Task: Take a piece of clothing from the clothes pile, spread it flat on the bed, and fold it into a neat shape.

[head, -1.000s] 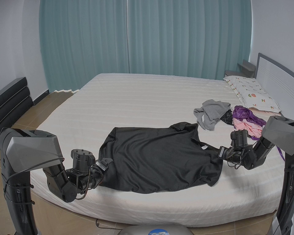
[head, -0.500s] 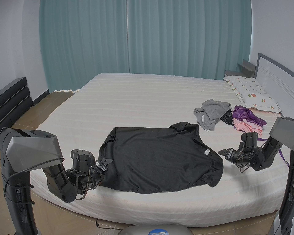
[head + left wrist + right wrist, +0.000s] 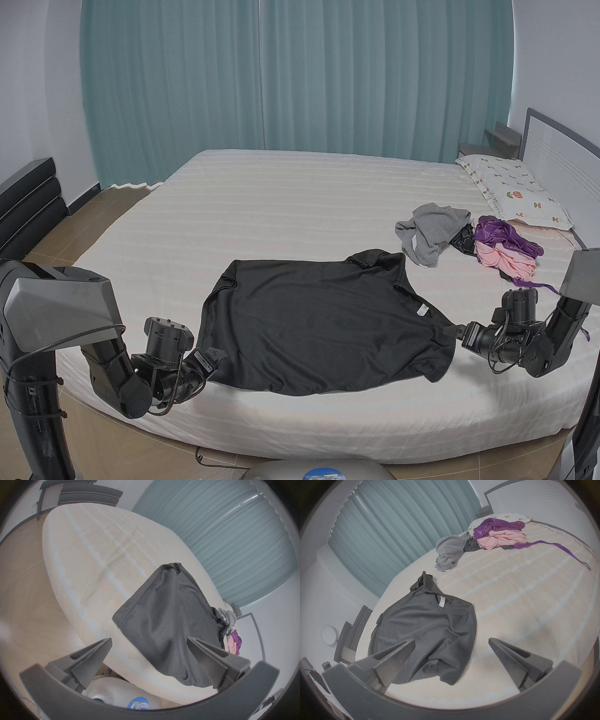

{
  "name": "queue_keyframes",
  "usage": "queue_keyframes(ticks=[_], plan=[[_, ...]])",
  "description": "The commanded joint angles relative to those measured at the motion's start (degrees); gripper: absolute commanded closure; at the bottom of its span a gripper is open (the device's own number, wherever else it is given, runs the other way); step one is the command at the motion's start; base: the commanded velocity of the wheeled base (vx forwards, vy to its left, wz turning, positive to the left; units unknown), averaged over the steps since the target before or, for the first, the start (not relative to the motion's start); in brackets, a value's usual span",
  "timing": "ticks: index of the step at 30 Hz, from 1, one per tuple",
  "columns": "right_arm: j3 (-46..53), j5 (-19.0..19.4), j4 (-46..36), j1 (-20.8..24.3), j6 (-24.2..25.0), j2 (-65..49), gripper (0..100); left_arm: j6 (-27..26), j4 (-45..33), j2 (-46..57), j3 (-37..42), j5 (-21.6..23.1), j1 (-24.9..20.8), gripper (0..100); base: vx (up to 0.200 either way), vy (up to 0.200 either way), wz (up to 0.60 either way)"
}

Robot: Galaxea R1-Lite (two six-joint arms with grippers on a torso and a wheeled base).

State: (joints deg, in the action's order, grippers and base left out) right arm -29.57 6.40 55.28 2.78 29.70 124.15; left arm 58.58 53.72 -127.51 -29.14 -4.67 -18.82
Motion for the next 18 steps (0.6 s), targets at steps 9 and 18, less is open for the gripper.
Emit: queue_keyframes(ticks=[9, 18], plan=[[1.6, 0.0, 0.4, 0.2, 0.1, 1.0, 0, -0.7, -0.8, -2.8, -2.8, -3.3, -0.2, 0, 0.000, 0.000, 0.00], [1.3, 0.0, 0.4, 1.0, 1.0, 1.5, 0, -5.5, -2.0, -6.9, -7.3, -7.7, -0.2, 0, 0.000, 0.000, 0.00]])
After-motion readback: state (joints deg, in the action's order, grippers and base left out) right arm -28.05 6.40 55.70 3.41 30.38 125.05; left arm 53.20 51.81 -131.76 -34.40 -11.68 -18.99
